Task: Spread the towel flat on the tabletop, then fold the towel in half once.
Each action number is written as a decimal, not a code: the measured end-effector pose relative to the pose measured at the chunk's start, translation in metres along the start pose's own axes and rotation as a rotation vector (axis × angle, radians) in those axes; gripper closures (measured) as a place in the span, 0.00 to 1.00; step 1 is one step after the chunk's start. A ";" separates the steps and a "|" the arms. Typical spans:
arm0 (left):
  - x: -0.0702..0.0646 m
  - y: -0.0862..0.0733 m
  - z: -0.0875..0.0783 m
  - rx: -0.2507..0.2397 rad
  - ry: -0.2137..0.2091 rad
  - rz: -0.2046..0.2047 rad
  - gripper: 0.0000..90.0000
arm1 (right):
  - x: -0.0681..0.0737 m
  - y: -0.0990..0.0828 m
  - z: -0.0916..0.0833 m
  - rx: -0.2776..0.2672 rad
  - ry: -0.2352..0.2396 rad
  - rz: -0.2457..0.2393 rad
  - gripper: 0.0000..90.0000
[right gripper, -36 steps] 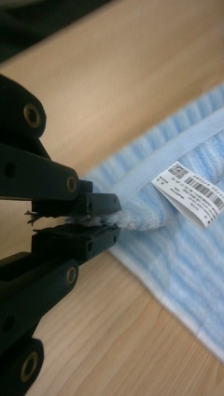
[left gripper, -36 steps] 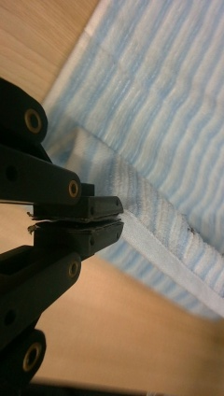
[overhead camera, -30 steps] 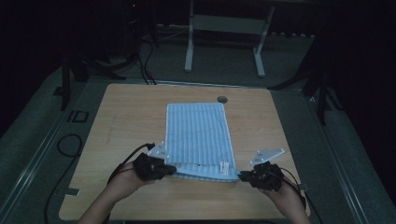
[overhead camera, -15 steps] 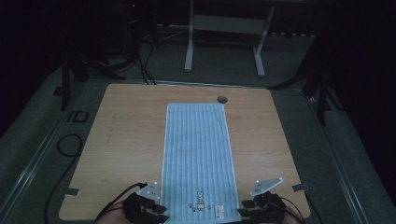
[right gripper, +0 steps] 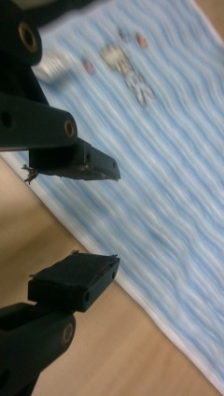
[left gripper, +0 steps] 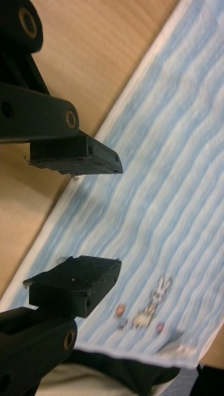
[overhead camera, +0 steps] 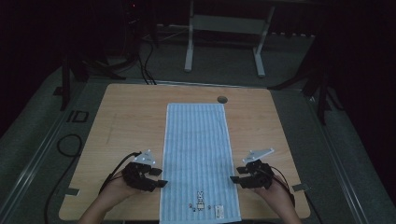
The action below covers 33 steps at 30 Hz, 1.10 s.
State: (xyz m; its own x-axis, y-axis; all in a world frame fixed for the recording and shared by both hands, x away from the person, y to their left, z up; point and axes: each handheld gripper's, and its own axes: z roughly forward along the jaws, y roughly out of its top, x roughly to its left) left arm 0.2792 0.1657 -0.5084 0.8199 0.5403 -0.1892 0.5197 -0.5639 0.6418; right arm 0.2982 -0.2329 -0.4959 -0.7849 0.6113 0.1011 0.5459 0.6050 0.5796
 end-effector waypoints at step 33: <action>0.096 0.066 0.061 0.019 0.155 -0.054 0.97 | -0.093 0.092 0.077 0.069 -0.094 -0.051 1.00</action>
State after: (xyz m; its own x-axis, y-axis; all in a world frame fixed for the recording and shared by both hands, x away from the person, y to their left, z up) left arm 0.4068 0.1427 -0.5298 0.7447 0.6591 -0.1049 0.5673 -0.5425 0.6196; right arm 0.4438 -0.1949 -0.5143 -0.7828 0.6222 -0.0049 0.5277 0.6681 0.5246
